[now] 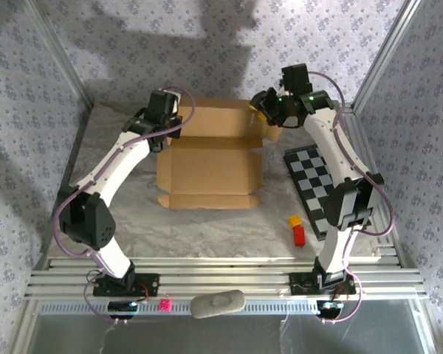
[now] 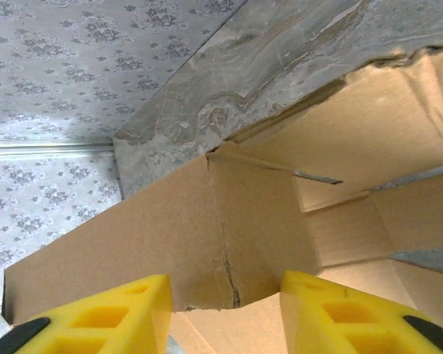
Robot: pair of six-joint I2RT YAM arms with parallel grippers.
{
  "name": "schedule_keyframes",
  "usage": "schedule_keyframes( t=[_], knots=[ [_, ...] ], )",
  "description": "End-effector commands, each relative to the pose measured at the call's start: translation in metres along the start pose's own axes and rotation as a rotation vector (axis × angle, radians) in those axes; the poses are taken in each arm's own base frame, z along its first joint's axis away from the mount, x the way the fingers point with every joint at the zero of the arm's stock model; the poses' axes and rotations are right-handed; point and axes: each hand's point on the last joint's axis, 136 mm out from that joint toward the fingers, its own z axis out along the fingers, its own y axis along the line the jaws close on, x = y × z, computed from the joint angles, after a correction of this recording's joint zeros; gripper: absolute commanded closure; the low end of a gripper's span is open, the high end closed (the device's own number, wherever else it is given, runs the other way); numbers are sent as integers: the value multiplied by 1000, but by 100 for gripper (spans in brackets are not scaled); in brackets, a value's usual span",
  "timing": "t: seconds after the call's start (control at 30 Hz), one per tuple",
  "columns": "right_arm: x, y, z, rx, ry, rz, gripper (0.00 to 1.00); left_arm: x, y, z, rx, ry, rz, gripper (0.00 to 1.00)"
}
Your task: Fold the paper box
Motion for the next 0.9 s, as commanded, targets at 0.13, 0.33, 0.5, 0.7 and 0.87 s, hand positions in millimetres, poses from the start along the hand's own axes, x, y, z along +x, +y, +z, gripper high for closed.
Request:
schedule_keyframes(
  t=[0.13,0.33,0.5,0.7,0.87],
  knots=[
    [-12,35,-6,-138,-33,44,65,-14,-10,-3,64,-21,-43,100],
    [-27,45,-6,-199,-70,92,76,-17,-8,-3,95,-25,-87,100],
    [-36,54,-7,-254,-106,136,92,-17,-6,-6,121,-26,-115,100],
    [-45,65,-13,-298,-151,175,100,-14,1,-11,134,-22,-157,100],
    [-49,67,-16,-317,-159,208,62,-14,4,-14,135,-23,-174,100]
  ],
)
